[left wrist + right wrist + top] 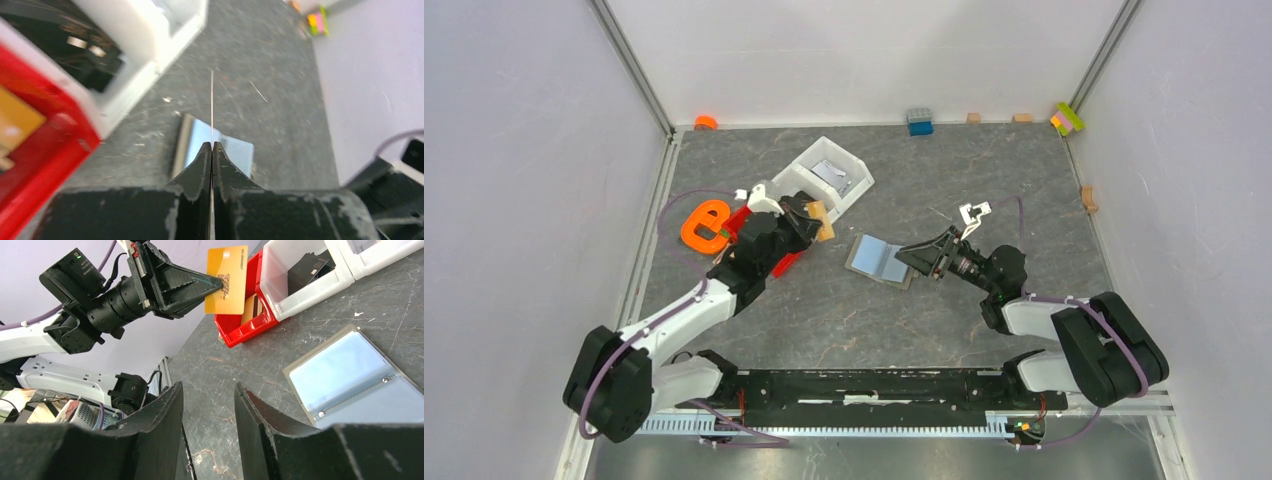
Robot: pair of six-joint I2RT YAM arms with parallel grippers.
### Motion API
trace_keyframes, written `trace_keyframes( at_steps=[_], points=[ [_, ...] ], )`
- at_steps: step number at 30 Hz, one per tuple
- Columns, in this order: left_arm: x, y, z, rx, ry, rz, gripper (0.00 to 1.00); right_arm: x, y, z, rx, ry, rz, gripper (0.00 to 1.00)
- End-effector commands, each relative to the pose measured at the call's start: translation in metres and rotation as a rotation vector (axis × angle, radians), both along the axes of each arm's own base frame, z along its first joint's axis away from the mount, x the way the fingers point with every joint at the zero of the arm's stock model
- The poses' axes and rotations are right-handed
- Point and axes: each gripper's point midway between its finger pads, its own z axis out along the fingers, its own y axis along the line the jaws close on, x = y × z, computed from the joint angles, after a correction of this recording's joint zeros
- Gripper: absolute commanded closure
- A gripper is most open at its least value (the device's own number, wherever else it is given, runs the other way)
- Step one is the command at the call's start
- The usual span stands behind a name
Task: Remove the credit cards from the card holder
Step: Place the credit card in the storage box.
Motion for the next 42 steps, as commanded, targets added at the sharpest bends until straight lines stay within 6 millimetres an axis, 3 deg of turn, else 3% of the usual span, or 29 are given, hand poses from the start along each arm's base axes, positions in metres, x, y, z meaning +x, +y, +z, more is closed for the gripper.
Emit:
trace_keyframes(
  at_steps=[1, 6, 11, 18, 24, 27, 36, 37, 40, 42],
  points=[
    [0.012, 0.062, -0.005, 0.117, -0.003, 0.318, 0.98, -0.003, 0.0, 0.022, 0.04, -0.067, 0.007, 0.53],
    [0.019, 0.1, -0.015, 0.202, 0.037, 0.485, 0.98, -0.006, 0.0, 0.028, 0.057, -0.077, 0.01, 0.53],
    [0.024, 0.126, -0.038, 0.291, 0.149, 0.609, 0.98, -0.006, 0.0, 0.027, 0.065, -0.069, 0.015, 0.53],
    [0.035, 0.135, -0.056, 0.312, 0.203, 0.637, 0.98, -0.008, 0.001, 0.03, 0.099, -0.064, 0.033, 0.53],
    [0.041, 0.134, -0.073, 0.332, 0.268, 0.617, 0.98, -0.002, 0.001, 0.02, 0.052, -0.075, 0.006, 0.53],
    [0.042, 0.134, -0.076, 0.329, 0.293, 0.619, 0.95, 0.004, 0.0, 0.012, 0.013, -0.065, -0.016, 0.53],
    [0.042, 0.144, -0.079, 0.356, 0.294, 0.644, 0.91, 0.004, -0.003, 0.014, -0.006, -0.084, -0.033, 0.53],
    [0.042, 0.144, -0.08, 0.359, 0.299, 0.641, 0.86, 0.003, -0.003, 0.014, -0.004, -0.084, -0.032, 0.53],
    [0.042, 0.143, -0.077, 0.362, 0.297, 0.634, 0.53, 0.003, -0.003, 0.015, -0.003, -0.088, -0.034, 0.53],
    [0.041, 0.141, -0.072, 0.344, 0.281, 0.626, 0.39, 0.004, -0.003, 0.014, -0.006, -0.088, -0.036, 0.53]
  ],
)
